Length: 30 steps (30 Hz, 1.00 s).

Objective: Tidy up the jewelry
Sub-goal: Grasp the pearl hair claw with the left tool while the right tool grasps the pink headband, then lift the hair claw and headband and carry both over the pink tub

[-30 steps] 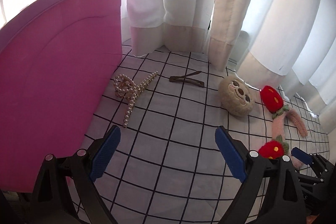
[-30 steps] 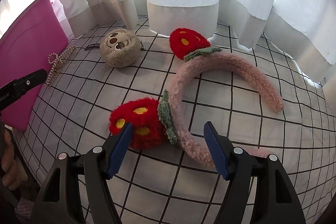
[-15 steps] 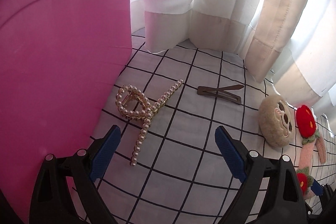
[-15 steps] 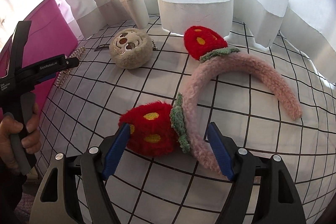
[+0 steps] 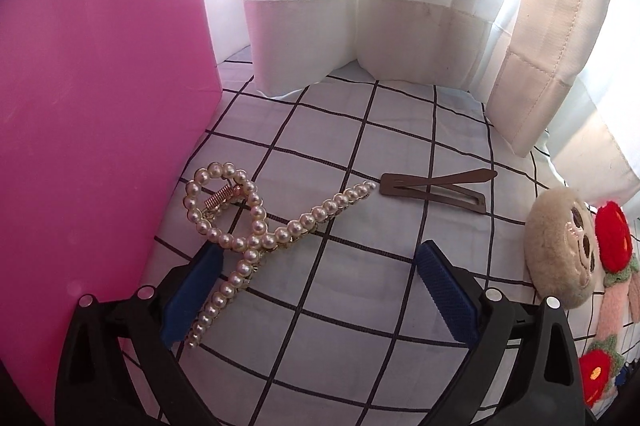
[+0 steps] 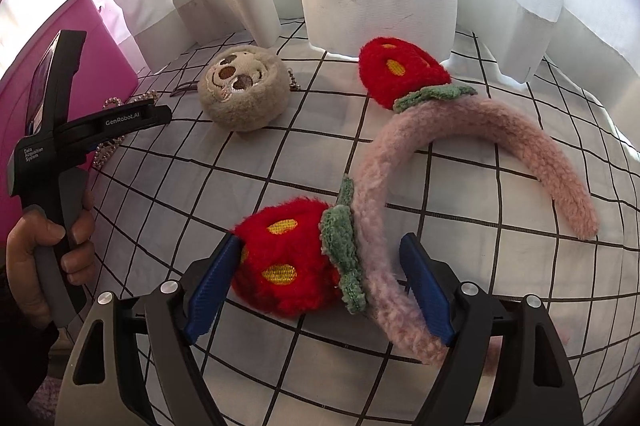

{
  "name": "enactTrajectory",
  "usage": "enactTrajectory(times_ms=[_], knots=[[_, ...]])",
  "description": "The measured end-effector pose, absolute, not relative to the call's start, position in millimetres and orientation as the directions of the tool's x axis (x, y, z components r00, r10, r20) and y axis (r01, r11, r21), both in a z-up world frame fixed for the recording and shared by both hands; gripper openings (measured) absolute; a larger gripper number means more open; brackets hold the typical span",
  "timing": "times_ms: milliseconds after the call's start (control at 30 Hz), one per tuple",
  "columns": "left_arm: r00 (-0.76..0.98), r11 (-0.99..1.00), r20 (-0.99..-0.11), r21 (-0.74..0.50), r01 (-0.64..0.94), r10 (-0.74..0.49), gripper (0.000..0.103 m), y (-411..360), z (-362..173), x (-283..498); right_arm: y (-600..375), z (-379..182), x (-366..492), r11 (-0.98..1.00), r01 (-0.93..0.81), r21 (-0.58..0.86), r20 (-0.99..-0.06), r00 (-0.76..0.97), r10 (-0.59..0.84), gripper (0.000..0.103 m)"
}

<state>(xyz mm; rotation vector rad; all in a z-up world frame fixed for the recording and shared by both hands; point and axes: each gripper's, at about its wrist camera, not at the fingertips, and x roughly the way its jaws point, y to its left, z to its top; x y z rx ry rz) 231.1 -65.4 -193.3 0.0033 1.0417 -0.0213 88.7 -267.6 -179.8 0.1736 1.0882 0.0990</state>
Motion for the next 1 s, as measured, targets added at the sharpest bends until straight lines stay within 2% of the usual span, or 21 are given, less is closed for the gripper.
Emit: enactTrajectory(times_ms=[67, 100, 167, 233, 267, 333, 433, 633, 1000], knots=[[0.508, 1.0, -0.861, -0.007, 0.017, -0.015, 0.092, -66, -192, 231, -268, -180, 88, 0.983, 0.008, 0.185, -0.87, 0.466, 0.161, 0.077], [0.513, 1.0, -0.858, -0.008, 0.019, -0.016, 0.086, -65, -191, 230, -268, -180, 87, 0.982, 0.011, 0.188, -0.869, 0.468, 0.161, 0.077], [0.523, 1.0, -0.852, -0.009, 0.027, -0.022, 0.073, -62, -188, 227, -267, -179, 84, 0.982, 0.009, 0.187, -0.867, 0.472, 0.161, 0.076], [0.527, 1.0, -0.849, -0.013, 0.028, -0.025, 0.052, -57, -184, 223, -265, -179, 81, 0.984, 0.012, 0.179, -0.865, 0.478, 0.151, 0.076], [0.527, 1.0, -0.849, -0.014, 0.025, -0.025, 0.047, -55, -183, 222, -265, -179, 80, 0.984, 0.015, 0.178, -0.864, 0.481, 0.149, 0.075], [0.527, 1.0, -0.85, -0.019, 0.015, -0.023, 0.023, -49, -181, 220, -263, -179, 78, 0.982, 0.016, 0.186, -0.862, 0.483, 0.156, 0.069], [0.522, 0.999, -0.852, -0.037, 0.026, -0.045, 0.012, -42, -181, 211, -257, -177, 75, 0.984, 0.003, 0.178, -0.857, 0.491, 0.153, 0.058], [0.533, 0.996, -0.842, -0.054, 0.07, -0.083, 0.008, -46, -177, 188, -251, -172, 71, 0.986, -0.011, 0.167, -0.85, 0.506, 0.15, 0.048], [0.509, 0.983, -0.843, -0.112, 0.146, -0.172, 0.008, -54, -152, 137, -254, -147, 43, 0.983, -0.008, 0.182, -0.799, 0.582, 0.152, 0.044]])
